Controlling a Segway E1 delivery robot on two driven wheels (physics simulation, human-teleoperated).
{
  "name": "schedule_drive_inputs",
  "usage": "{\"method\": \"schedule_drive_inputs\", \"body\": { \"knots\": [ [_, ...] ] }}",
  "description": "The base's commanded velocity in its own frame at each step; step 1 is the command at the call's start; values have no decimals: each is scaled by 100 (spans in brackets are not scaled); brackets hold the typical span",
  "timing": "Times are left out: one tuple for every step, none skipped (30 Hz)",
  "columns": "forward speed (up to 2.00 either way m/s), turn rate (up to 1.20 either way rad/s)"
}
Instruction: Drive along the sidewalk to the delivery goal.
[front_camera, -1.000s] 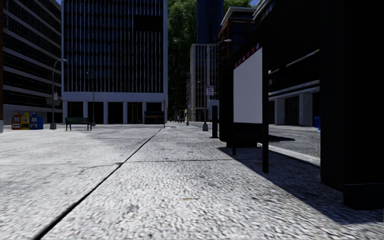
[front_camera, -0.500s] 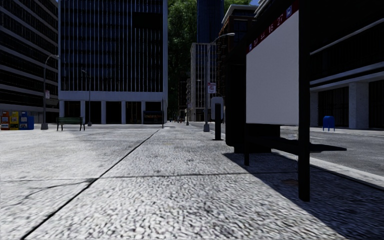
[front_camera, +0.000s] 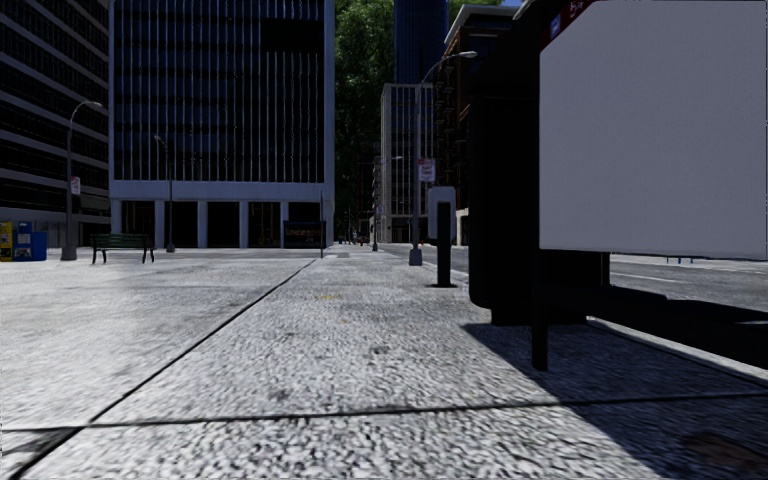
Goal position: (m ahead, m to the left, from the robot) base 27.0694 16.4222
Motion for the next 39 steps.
{"method": "schedule_drive_inputs", "body": {
  "knots": [
    [200, 0],
    [200, 0],
    [200, 0],
    [200, 0],
    [200, 0],
    [200, 0],
    [200, 0],
    [200, 0],
    [200, 0],
    [200, 0],
    [200, 0],
    [200, 0],
    [200, 0],
    [200, 0],
    [200, 0],
    [200, 0],
    [200, 0],
    [200, 0],
    [200, 0],
    [200, 0],
    [200, 0],
    [200, 0],
    [200, 0],
    [200, 0],
    [200, 0],
    [200, 0],
    [200, 0],
    [200, 0],
    [200, 0],
    [200, 0],
    [200, 0],
    [200, 0],
    [200, 0],
    [200, 0],
    [200, 0],
    [200, 0],
    [200, 0],
    [200, 0],
    [200, 0]
  ]
}}
